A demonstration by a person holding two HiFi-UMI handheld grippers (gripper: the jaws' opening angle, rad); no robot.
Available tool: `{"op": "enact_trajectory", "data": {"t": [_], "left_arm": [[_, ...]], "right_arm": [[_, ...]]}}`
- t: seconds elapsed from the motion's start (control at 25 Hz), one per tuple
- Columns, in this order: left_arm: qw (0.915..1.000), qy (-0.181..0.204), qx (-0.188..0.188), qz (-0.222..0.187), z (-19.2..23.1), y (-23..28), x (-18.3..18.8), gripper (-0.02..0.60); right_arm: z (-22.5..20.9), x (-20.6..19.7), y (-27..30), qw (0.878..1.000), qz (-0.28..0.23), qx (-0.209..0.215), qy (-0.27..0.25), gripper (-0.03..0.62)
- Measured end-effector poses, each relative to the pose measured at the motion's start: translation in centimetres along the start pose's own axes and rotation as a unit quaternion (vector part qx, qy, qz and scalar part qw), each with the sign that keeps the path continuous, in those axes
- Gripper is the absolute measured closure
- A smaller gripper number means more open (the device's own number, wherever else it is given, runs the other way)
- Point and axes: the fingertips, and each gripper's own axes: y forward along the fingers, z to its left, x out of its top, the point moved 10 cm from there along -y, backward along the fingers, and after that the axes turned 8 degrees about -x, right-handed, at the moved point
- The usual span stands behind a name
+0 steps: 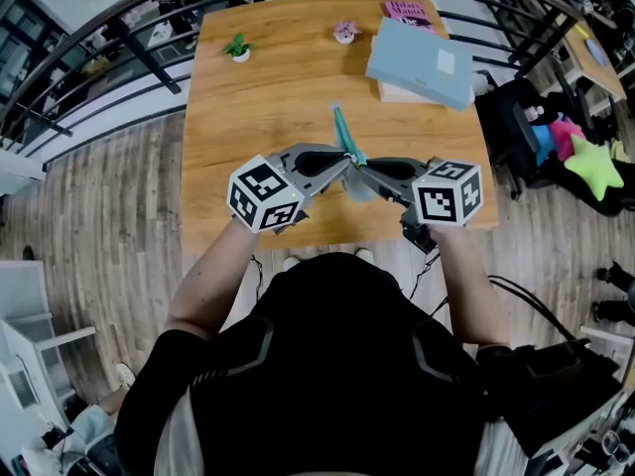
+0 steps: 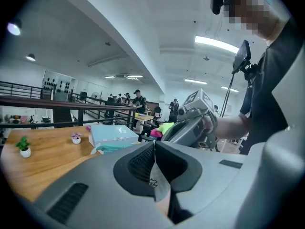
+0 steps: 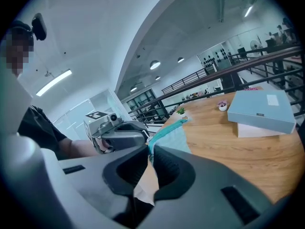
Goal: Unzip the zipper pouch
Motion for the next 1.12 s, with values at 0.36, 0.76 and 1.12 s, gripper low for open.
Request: {"op": "enact_trajectory", "data": {"t": [0.36,0.76,1.12], "left_arm": [[0.9996,0.004,-0.015,0.023,0.7,-1.3,0.4,0.552],[0.9985,-0.015,0.051,0.009,2.8,-2.8,0.5,0.552],[0.9944,-0.023,0.103,0.006,4.4,-4.2,0.5,0.551]], "right_arm": [[-0.4,-0.4,-0.1,0.999,0.017,0.028,-0.016,0.549],[-1.5,0.0,0.1,0.999,0.02,0.018,-0.019,0.548],[-2.8,0.9,0.4,0.998,0.025,-0.006,-0.052,0.548]]}}
